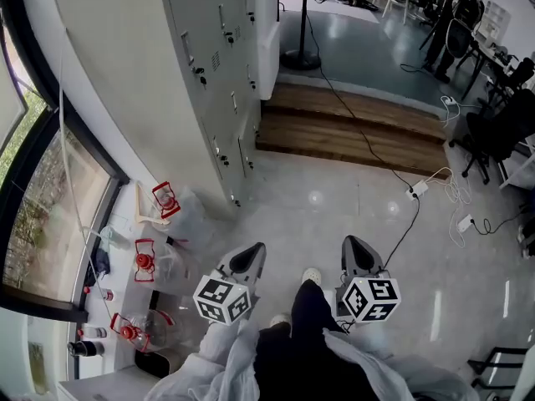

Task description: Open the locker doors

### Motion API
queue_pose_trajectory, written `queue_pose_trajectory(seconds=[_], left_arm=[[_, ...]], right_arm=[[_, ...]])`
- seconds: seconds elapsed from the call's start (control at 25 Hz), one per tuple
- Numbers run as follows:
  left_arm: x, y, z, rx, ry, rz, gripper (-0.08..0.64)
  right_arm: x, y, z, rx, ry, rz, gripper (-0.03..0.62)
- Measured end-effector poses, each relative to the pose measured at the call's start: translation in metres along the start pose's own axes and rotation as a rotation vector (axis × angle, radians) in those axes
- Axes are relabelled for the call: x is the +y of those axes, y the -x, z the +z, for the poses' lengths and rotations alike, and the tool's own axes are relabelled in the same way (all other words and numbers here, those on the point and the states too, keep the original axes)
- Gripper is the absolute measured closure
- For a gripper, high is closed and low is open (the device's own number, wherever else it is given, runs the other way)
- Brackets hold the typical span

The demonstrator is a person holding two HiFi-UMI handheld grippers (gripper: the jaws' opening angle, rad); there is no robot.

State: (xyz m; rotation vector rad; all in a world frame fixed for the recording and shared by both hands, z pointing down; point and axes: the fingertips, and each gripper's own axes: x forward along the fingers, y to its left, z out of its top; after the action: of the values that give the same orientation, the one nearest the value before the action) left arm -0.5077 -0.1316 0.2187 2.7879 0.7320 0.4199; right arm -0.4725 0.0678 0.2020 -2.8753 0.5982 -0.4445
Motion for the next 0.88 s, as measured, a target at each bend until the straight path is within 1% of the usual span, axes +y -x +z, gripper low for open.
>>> queue_pose_trajectory(seconds=[0.12,0.24,0.44,0.68,0.88], left_arm=[[0.005,-0.014,0.005,0.002,-0.015,0.008,0.548],[0.012,-0.034,0.013,0.004,-0.011,0.012,0.549],[0.015,-0.074,0.026,0.012,-0.021,-0.004,0.549],[0.027,-0.120,0.039,0.023,-0.019,-0.003,0.549],[0.035,-0.161,0.055,0.031,-0.028,-0.014,0.549]], right_arm=[[-0.008,-0.011,0.003,-0.002,-0.005,0.009,0.592],[-0.019,-0.026,0.010,-0.003,-0.012,0.008,0.592],[-0.045,-0.055,0.025,0.000,-0.015,0.004,0.592],[-0.069,-0.094,0.039,0.008,-0.017,0.009,0.592],[-0.093,-0.122,0.054,0.002,-0.020,-0.005,0.592]])
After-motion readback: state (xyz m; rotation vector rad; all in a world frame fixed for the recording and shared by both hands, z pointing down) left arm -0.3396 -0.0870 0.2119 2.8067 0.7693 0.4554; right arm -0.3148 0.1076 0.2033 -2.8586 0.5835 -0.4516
